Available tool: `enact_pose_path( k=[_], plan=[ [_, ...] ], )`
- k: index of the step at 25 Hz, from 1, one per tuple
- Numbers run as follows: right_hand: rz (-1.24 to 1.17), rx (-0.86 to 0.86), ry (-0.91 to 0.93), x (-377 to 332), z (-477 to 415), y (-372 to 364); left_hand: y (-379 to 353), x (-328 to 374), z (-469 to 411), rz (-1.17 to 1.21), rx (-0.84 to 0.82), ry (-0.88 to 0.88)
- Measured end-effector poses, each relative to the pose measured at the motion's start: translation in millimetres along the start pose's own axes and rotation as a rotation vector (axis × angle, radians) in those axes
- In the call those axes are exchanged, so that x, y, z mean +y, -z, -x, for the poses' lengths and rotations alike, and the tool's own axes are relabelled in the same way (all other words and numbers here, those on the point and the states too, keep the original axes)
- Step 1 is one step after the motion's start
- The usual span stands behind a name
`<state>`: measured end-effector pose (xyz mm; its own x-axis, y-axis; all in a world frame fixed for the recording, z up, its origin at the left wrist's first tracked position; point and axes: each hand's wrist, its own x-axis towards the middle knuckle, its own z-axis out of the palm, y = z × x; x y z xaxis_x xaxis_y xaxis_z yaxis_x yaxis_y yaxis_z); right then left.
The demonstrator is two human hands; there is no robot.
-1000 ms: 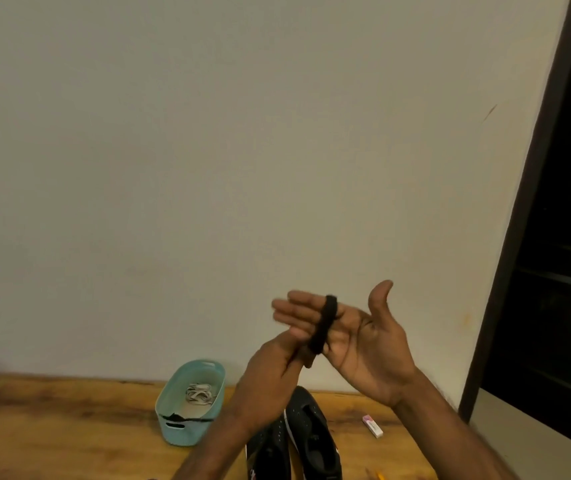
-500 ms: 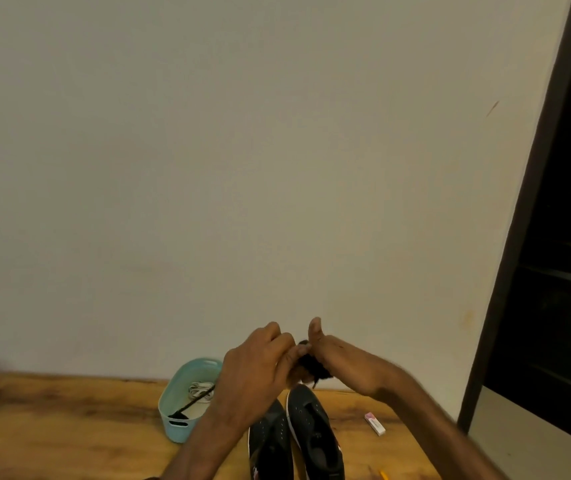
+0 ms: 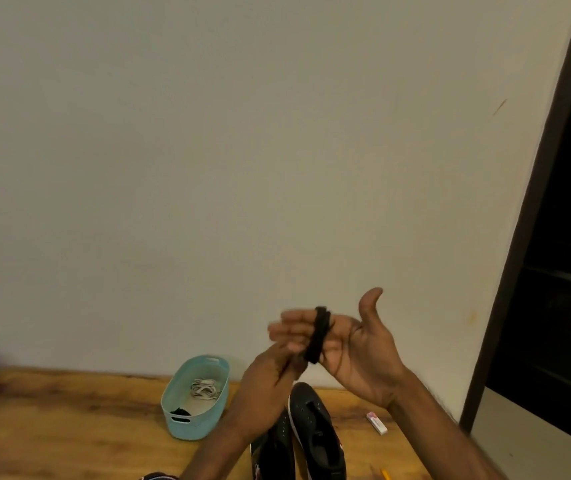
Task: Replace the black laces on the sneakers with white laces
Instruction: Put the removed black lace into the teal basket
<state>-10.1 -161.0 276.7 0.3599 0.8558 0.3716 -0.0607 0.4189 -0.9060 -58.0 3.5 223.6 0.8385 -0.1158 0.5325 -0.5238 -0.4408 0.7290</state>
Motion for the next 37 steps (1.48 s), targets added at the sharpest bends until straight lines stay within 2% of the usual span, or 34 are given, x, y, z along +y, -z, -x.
enact_pose_path(
  k=[3,6,8,10,13,16,18,19,20,22,25,29,30,32,35,37],
  plan=[
    [0.131,0.201,0.027,6.5,-0.5,6.7,0.4,-2.6,9.0,-0.233,-0.097,-0.089],
    [0.326,0.326,-0.155,20.3,9.2,10.5,15.2,0.8,9.1,-0.418,-0.044,-0.139],
    [0.417,0.349,-0.31,24.3,16.8,11.3,26.7,3.0,7.5,-0.515,0.028,-0.151],
    [0.418,0.262,-0.415,24.1,20.3,9.6,35.8,3.9,2.2,-0.586,0.099,-0.157],
    [0.241,0.088,-0.414,19.9,19.5,3.6,34.8,2.8,-8.7,-0.459,0.107,-0.136],
    [0.021,-0.025,-0.274,15.2,15.2,-0.5,20.1,-2.1,-8.5,-0.042,-0.017,-0.058],
    [-0.159,-0.058,-0.114,14.5,12.7,0.6,1.6,-13.2,-0.6,0.006,-0.009,-0.012],
    [-0.203,-0.038,-0.039,14.5,11.3,2.5,-7.2,-21.5,5.3,-0.064,-0.03,-0.016],
    [-0.193,0.009,0.007,15.8,9.6,5.7,-15.2,-26.2,11.3,-0.114,-0.055,-0.026],
    [-0.024,0.185,0.004,25.3,8.8,14.9,-25.0,-33.6,21.9,-0.204,-0.057,-0.056],
    [0.27,0.377,-0.15,45.6,18.2,24.9,-18.3,-30.2,23.1,-0.333,-0.12,-0.066],
    [0.537,0.321,-0.419,69.9,32.8,26.5,1.3,-20.4,10.1,-0.525,-0.079,-0.117],
    [0.516,0.277,-0.469,72.6,34.0,25.8,7.1,-18.5,4.8,-0.556,-0.043,-0.129],
    [0.402,0.151,-0.453,67.2,35.0,17.9,14.1,-18.1,-3.3,-0.464,-0.008,-0.101],
    [0.114,0.044,-0.289,49.3,30.1,9.6,5.5,-25.4,-4.6,-0.15,0.001,0.016],
    [-0.064,0.097,-0.141,40.5,27.0,10.0,-9.5,-33.4,5.0,0.012,-0.055,0.078]
  ],
)
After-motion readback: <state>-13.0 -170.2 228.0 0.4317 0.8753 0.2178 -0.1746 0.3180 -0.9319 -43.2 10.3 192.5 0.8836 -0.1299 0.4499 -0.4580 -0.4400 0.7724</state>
